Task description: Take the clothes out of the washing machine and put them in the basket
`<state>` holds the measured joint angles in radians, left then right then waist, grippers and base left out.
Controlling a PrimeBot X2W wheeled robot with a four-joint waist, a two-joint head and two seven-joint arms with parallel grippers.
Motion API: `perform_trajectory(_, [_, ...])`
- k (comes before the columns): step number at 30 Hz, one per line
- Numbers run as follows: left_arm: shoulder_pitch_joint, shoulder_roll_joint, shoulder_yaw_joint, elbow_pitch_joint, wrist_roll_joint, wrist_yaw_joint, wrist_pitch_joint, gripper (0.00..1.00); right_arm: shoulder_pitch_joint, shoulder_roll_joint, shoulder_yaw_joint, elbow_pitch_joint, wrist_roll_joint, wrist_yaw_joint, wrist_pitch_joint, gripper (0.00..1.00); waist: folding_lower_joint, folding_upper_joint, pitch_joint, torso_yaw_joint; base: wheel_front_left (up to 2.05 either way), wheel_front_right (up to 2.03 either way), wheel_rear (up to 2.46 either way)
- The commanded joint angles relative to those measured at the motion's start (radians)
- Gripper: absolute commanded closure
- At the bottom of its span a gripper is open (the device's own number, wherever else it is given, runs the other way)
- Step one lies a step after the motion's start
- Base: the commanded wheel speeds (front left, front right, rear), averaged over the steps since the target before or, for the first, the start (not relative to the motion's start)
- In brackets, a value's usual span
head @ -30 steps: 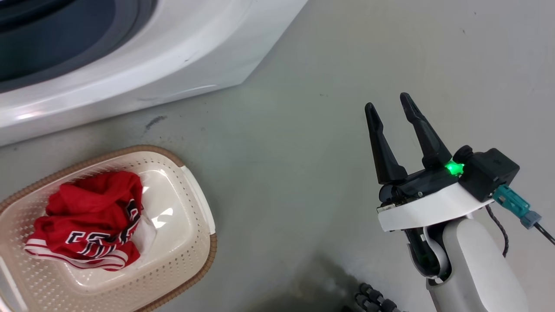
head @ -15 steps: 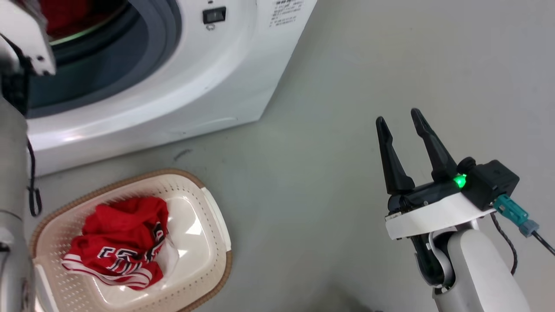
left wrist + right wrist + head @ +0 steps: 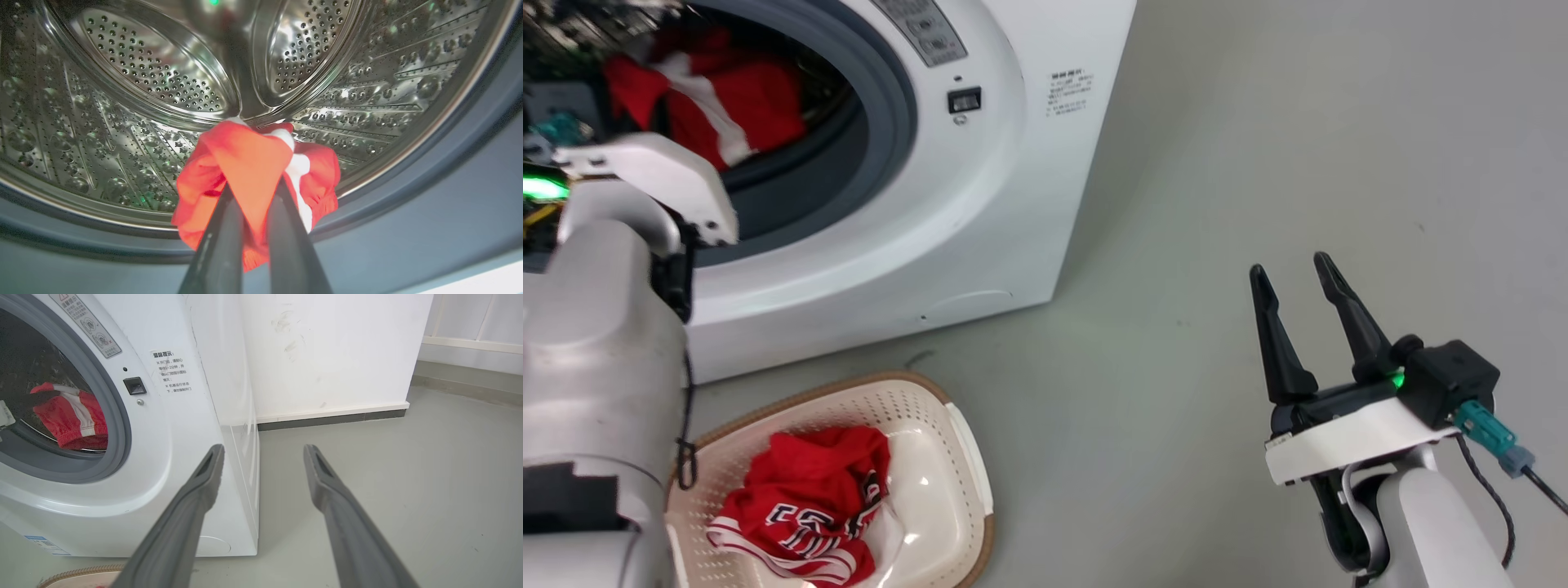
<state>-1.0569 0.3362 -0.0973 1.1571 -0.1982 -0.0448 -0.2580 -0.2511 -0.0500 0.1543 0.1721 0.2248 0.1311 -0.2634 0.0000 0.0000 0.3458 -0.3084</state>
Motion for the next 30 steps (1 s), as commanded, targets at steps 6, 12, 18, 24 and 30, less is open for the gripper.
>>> perform_trajectory(6, [0.125,-0.048,0.034,-0.185,-0.024,0.0,-0.009,1.0,0.045,-0.001,-0.019,0.011,-0.021,-0.001,0.001,0.0,0.0,0.0,-0.095,0.054,0.0,0.0,0.0])
perform_trajectory(12, [0.221,-0.083,0.061,-0.334,-0.028,0.005,-0.008,1.0,0.07,0.0,-0.031,-0.001,-0.032,-0.001,0.017,0.0,0.0,0.0,-0.136,0.08,0.0,0.0,0.0])
perform_trajectory(18, [0.358,-0.126,0.088,-0.527,-0.028,0.002,-0.008,1.0,0.097,0.0,-0.042,-0.021,-0.036,-0.001,0.033,0.0,0.0,0.0,-0.169,0.106,0.0,0.0,0.0])
perform_trajectory(24, [0.538,-0.183,0.096,-0.765,-0.02,0.019,-0.007,1.0,0.123,0.0,-0.054,-0.046,-0.044,-0.001,0.053,0.0,0.0,0.0,-0.18,0.131,0.0,0.0,0.0])
perform_trajectory(30, [0.741,-0.223,0.078,-0.982,-0.019,0.044,-0.004,1.0,0.134,0.0,-0.057,-0.073,-0.052,-0.001,0.07,0.0,0.0,0.0,-0.171,0.156,0.0,0.0,0.0])
